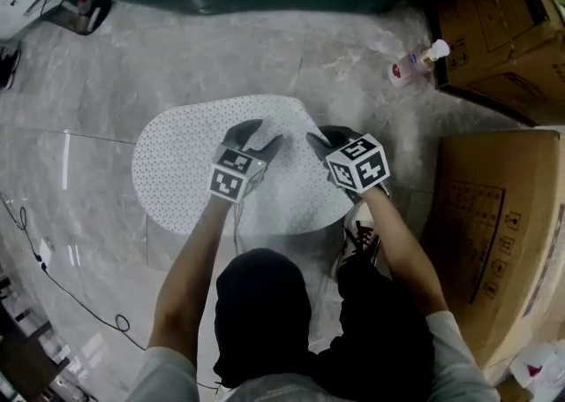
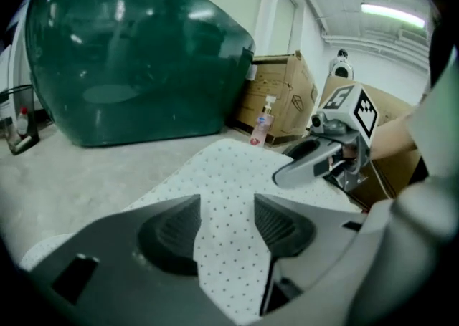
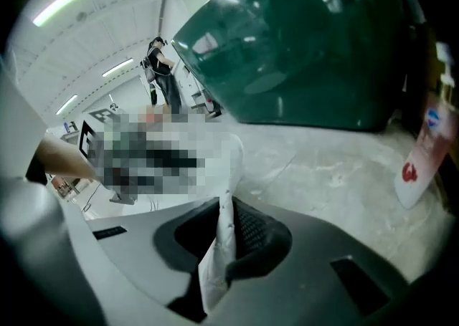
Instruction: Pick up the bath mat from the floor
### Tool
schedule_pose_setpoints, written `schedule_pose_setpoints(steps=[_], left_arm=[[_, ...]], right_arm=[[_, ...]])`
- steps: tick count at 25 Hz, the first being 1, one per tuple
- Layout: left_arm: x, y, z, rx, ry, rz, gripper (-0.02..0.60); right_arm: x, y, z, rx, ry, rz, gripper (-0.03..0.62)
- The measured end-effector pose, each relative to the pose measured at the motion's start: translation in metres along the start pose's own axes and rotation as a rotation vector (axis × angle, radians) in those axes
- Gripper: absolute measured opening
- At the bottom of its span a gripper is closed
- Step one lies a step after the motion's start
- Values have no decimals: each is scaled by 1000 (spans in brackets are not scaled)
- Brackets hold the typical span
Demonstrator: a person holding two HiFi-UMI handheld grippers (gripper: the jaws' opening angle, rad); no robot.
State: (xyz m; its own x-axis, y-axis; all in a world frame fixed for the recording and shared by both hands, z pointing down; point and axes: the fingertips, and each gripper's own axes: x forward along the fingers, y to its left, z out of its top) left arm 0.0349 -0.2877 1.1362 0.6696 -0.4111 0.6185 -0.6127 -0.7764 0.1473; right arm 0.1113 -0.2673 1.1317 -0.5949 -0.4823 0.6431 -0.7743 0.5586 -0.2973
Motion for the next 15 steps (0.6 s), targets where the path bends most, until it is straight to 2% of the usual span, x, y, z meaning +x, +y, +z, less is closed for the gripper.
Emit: schedule_pose_setpoints(steps=[4,9,15], left_arm=[[-35,16,37,-10,-101,46,218],[-74,44,78,-27,-167,108,183],[-121,74,139,-77,-240,237,132]], right_arm=[[-21,3,69,-64,-83,-15,49],[-43,14,142,-129,-145,-26,46],[-91,32,192,-141,-191,37,43]])
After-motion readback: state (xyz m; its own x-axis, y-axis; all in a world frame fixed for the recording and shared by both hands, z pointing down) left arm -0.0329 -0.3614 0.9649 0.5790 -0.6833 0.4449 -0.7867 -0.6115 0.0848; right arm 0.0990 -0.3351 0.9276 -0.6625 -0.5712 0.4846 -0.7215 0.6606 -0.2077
